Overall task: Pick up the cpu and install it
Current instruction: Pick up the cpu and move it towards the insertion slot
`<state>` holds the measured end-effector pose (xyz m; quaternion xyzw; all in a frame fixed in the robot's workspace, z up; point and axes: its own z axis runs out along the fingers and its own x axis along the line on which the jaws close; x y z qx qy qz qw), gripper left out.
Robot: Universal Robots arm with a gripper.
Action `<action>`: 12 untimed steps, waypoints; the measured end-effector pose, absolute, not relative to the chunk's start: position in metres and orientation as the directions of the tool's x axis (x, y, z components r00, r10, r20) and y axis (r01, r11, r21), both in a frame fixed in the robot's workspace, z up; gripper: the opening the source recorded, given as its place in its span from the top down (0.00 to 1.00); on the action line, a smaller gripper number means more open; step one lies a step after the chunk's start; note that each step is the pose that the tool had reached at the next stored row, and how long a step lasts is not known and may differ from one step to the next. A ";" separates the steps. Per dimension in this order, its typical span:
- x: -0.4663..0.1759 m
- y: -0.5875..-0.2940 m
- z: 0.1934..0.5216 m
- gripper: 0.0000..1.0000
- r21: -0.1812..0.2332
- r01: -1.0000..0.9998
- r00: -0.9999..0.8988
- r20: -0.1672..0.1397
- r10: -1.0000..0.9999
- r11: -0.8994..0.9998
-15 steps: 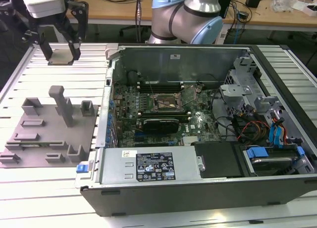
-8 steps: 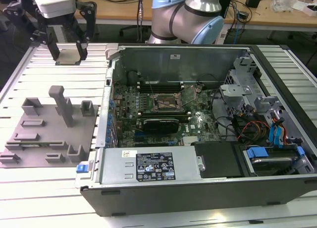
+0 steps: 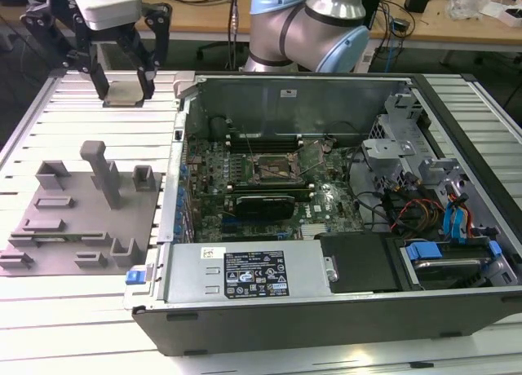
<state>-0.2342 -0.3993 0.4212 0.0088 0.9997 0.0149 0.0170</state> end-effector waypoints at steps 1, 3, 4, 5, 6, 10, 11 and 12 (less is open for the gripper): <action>-0.233 -0.399 0.421 0.45 0.030 0.017 -0.999 -0.034 0.018 0.999; -0.230 -0.399 0.421 0.45 0.030 0.017 -0.999 -0.034 0.018 0.999; -0.229 -0.399 0.421 0.45 0.030 0.017 -0.999 -0.034 0.018 0.999; -0.228 -0.399 0.421 0.45 0.030 0.017 -0.999 -0.034 0.018 0.999; -0.226 -0.399 0.421 0.45 0.030 0.017 -0.999 -0.034 0.018 0.999; -0.221 -0.399 0.421 0.45 0.030 0.017 -0.999 -0.034 0.018 0.999; -0.219 -0.399 0.421 0.45 0.030 0.017 -0.999 -0.034 0.018 0.999; -0.218 -0.399 0.421 0.45 0.030 0.017 -0.999 -0.034 0.018 0.999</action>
